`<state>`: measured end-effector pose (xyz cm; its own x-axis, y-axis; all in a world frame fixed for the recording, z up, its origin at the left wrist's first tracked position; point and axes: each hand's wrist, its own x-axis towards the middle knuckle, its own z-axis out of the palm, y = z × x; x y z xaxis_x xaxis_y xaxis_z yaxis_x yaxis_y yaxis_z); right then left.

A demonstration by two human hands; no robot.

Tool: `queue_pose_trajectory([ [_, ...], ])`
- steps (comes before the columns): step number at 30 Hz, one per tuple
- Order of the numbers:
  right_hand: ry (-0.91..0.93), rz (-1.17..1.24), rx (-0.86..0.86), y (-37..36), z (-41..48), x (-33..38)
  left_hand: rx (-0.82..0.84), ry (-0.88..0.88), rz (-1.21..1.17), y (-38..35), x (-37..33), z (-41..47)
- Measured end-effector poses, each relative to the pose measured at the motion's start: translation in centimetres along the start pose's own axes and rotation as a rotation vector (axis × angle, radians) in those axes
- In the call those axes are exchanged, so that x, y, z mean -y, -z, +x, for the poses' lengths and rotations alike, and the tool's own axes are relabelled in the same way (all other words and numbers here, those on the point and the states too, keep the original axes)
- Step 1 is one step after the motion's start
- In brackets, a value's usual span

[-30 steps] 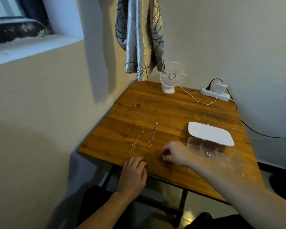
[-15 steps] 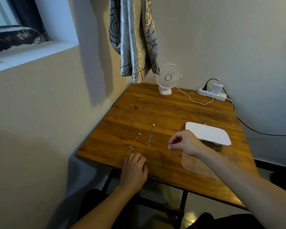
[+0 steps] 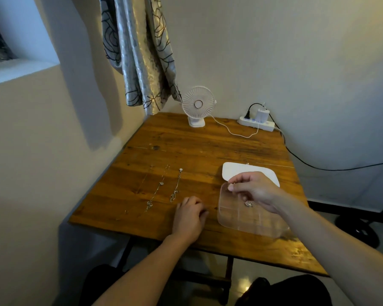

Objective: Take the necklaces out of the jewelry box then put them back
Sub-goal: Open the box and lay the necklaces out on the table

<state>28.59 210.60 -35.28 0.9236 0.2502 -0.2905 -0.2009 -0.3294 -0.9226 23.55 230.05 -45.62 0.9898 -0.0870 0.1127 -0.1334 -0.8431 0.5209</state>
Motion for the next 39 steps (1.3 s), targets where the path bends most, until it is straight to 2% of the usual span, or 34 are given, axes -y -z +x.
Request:
queue_pose_trajectory([
  [7, 0.052, 0.118, -0.104, -0.6, 1.5, 1.3, -0.077, 0.218, -0.586, 4.1, 0.3, -2.0],
  [11, 0.069, 0.045, -0.129, -3.3, 4.2, 2.3, -0.155, 0.308, -0.701, 5.3, 0.8, -3.2],
  [13, 0.061, -0.019, -0.151, -4.9, 6.0, 2.4, -0.198, 0.343, -0.64, 5.1, 1.3, -3.7],
  [16, 0.071, -0.147, -0.159, -7.2, 8.5, 1.8, -0.193, 0.339, -0.423, 4.5, 2.4, -4.2],
  [19, 0.101, -0.345, -0.124, -8.9, 11.0, 0.5, -0.132, 0.27, -0.207, 3.6, 3.3, -4.5],
  [22, 0.137, -0.551, -0.058, -10.0, 13.0, -0.6, -0.147, 0.174, -0.02, 3.0, 3.8, -4.5],
  [27, 0.206, -0.777, -0.052, -10.6, 14.7, -1.5, -0.11, 0.078, 0.119, 2.4, 4.0, -4.0],
  [34, 0.215, -0.845, -0.101, -10.5, 15.9, -1.6, -0.077, 0.029, 0.221, 2.3, 4.5, -5.5],
  [39, 0.182, -0.77, -0.168, -9.9, 15.3, -1.0, -0.001, 0.056, 0.257, 3.4, 4.2, -6.3],
])
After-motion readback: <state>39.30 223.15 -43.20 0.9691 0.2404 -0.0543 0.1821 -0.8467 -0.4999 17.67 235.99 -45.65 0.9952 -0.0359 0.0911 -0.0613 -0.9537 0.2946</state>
